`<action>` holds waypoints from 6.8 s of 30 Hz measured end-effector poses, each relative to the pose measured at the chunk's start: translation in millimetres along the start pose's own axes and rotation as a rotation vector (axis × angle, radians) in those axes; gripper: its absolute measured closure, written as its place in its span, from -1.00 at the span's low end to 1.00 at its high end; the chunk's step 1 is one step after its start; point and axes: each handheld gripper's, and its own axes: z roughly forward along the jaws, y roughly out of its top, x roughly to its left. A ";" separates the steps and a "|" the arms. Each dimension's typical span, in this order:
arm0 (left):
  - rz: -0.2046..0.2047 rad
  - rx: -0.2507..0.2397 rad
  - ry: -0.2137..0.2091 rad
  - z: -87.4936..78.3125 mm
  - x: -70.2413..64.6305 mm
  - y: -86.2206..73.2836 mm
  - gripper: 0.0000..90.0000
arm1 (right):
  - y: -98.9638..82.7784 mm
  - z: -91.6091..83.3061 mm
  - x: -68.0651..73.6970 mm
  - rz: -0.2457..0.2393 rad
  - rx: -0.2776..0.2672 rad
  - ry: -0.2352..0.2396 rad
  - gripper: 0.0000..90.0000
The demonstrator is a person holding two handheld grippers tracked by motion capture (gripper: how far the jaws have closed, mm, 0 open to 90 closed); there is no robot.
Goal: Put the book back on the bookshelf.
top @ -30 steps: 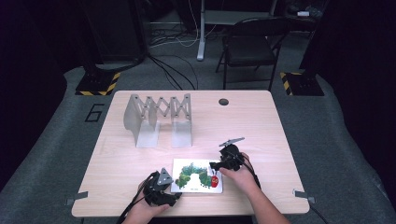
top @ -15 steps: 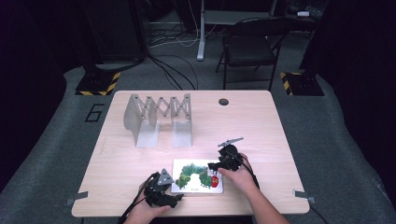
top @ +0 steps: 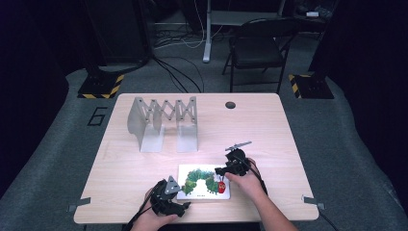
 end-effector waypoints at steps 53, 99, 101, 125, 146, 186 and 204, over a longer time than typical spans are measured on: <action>-0.031 -0.036 0.049 3.4 -16.0 -3.7 -0.69 | -1.0 -6.2 -5.2 0.134 -0.003 0.022 -0.09; -0.078 -0.062 0.101 15.2 -21.4 -0.4 -1.00 | 4.4 -34.4 8.9 0.092 -0.092 0.019 -0.04; -0.076 -0.056 0.114 15.5 -20.6 0.8 -1.00 | 4.5 -36.3 10.3 0.088 -0.091 0.017 -0.04; -0.027 -0.028 0.190 15.5 -20.2 10.5 -0.96 | 6.5 -36.7 12.7 0.074 -0.120 0.031 0.06; 0.085 -0.054 0.169 13.0 -13.7 9.9 -0.90 | 5.6 -35.6 10.2 0.087 -0.124 0.054 0.06; 0.203 -0.155 0.175 11.5 -11.7 1.6 -0.55 | 4.7 -23.3 2.0 0.137 -0.068 0.095 -0.10; 0.237 -0.184 0.141 12.1 2.6 -0.5 -0.55 | 28.3 2.8 -7.6 0.168 0.030 0.133 -0.24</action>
